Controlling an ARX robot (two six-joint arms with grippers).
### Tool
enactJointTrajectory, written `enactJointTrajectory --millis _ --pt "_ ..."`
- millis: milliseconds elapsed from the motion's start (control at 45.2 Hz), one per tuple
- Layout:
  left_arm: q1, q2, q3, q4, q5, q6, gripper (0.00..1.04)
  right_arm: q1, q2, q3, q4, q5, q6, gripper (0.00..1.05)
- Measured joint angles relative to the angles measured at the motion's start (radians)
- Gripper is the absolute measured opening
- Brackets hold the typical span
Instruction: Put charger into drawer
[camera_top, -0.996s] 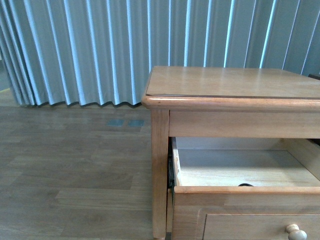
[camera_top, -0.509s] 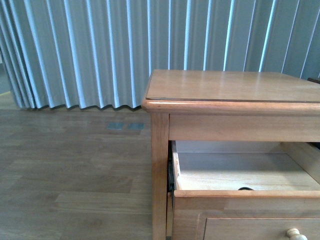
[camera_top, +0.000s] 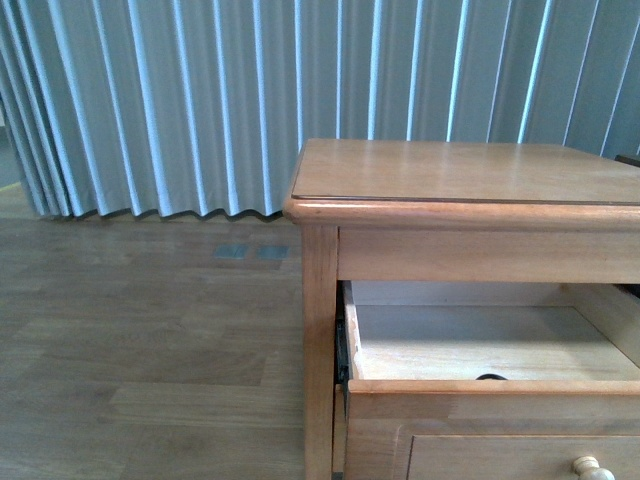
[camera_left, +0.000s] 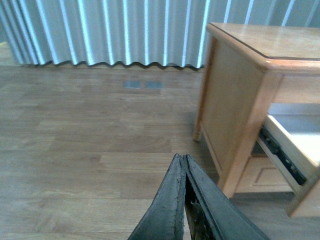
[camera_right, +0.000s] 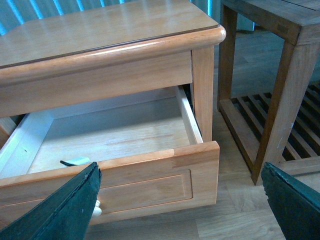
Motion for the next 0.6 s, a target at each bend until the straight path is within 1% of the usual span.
enactJointTrajectory --millis 44,89,133,243,487,509,553,597 --pt "0.045 -0.017 -0.005 -0.013 0.055 0.002 0.04 0.000 0.000 0.000 0.000 0.000 0.000 0.96" --pt "0.074 -0.032 -0.009 -0.023 0.072 0.002 0.04 0.000 0.000 0.000 0.000 0.000 0.000 0.96" --pt "0.094 -0.048 -0.012 -0.034 0.068 0.002 0.04 0.000 0.000 0.000 0.000 0.000 0.000 0.96" --pt "0.097 -0.089 -0.040 -0.036 0.079 0.003 0.04 0.000 0.000 0.000 0.000 0.000 0.000 0.96" --pt "0.098 -0.175 -0.040 -0.118 0.079 0.003 0.04 0.000 0.000 0.000 0.000 0.000 0.000 0.96" --pt "0.098 -0.187 -0.040 -0.130 0.079 0.002 0.04 0.000 0.000 0.000 0.000 0.000 0.000 0.96" --pt "0.098 -0.275 -0.039 -0.252 0.080 0.003 0.04 0.000 0.000 0.000 0.000 0.000 0.000 0.96" --pt "0.098 -0.330 -0.039 -0.289 0.079 0.002 0.04 0.000 0.000 0.000 0.000 0.000 0.000 0.96"
